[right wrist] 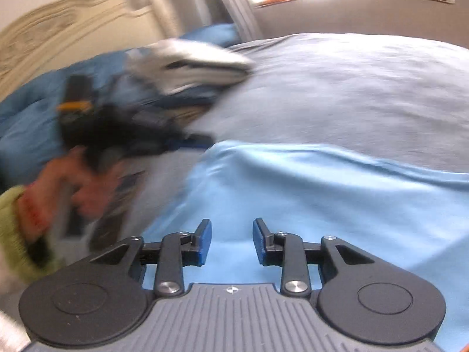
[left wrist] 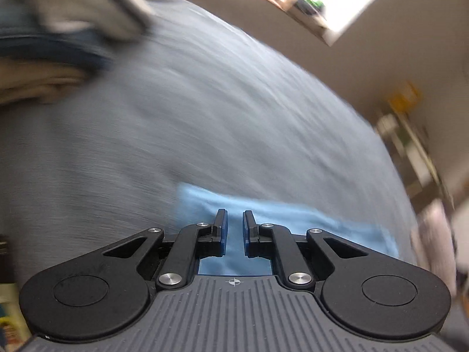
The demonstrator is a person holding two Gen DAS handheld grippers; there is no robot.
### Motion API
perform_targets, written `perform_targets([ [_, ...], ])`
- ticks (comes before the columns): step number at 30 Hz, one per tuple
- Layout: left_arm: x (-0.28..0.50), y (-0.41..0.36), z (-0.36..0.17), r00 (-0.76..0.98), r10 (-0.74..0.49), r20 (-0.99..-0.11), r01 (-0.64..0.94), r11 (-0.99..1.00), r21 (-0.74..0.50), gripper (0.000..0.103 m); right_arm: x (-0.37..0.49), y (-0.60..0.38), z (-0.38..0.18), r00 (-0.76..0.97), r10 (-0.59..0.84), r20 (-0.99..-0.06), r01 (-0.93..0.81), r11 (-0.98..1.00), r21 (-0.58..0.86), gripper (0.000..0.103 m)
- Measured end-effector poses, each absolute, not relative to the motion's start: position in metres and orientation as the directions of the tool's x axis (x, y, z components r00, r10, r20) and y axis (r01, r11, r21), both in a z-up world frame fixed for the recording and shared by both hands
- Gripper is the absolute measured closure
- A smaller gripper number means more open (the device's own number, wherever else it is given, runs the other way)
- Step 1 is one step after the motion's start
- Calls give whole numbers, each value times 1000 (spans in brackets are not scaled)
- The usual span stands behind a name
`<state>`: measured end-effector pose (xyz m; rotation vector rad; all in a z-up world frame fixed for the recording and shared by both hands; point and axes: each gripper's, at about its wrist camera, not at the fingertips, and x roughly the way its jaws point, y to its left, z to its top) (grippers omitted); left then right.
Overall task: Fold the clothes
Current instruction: 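Lift and fold the held shirt edge over, then open both grippers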
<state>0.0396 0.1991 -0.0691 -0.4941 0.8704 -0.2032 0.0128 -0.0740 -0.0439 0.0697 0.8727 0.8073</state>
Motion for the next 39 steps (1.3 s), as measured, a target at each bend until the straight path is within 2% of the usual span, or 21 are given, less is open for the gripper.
perform_targets([
  [3, 53, 177, -83, 600, -332, -728, -31, 899, -436, 94, 32, -89, -50, 421, 614, -667, -524, 765, 374, 74],
  [7, 62, 186, -90, 640, -303, -706, -81, 887, -454, 94, 53, -103, -57, 475, 564, -676, -473, 811, 344, 80],
  [14, 60, 185, -81, 658, -233, -716, -112, 910, -400, 94, 98, -98, -80, 440, 568, -695, -506, 797, 330, 81],
  [15, 56, 185, -77, 656, -227, -720, -106, 917, -385, 94, 105, -95, -86, 432, 565, -703, -517, 794, 320, 84],
  [16, 51, 185, -72, 654, -220, -724, -100, 923, -371, 94, 112, -91, -91, 423, 561, -711, -528, 791, 310, 94],
  [19, 38, 184, -60, 648, -200, -735, -81, 941, -328, 94, 134, -103, -90, 471, 557, -684, -445, 819, 362, 96],
  [22, 2, 187, -42, 599, -257, -758, 3, 948, -320, 92, 142, -111, -83, 451, 608, -654, -417, 791, 448, 94],
  [25, -39, 185, -37, 500, -337, -798, 70, 934, -350, 90, 129, -97, -84, 235, 738, -632, -486, 653, 581, 94],
  [27, -55, 180, -52, 402, -363, -841, 70, 928, -366, 90, 124, -83, -94, 191, 726, -661, -500, 651, 571, 94],
  [29, -72, 179, -72, 312, -334, -890, 45, 940, -337, 90, 133, -85, -103, 263, 681, -683, -456, 712, 534, 99],
  [31, -86, 182, -82, 277, -306, -911, 40, 951, -307, 90, 140, -104, -99, 321, 666, -674, -361, 744, 562, 97],
  [32, -92, 185, -82, 285, -303, -909, 43, 952, -304, 90, 135, -112, -90, 339, 678, -652, -368, 734, 571, 96],
  [33, -98, 189, -80, 296, -300, -907, 38, 952, -303, 90, 128, -116, -84, 321, 706, -631, -394, 706, 589, 95],
  [36, -108, 201, -81, 308, -313, -898, 18, 946, -323, 90, 90, -97, -89, 78, 801, -593, -450, 559, 696, 95],
  [38, -113, 203, -83, 299, -293, -908, 50, 955, -292, 90, 65, -84, -92, -90, 832, -547, -462, 451, 763, 94],
  [39, -116, 205, -84, 295, -283, -912, 65, 959, -277, 89, 52, -75, -97, -130, 817, -561, -483, 442, 755, 95],
])
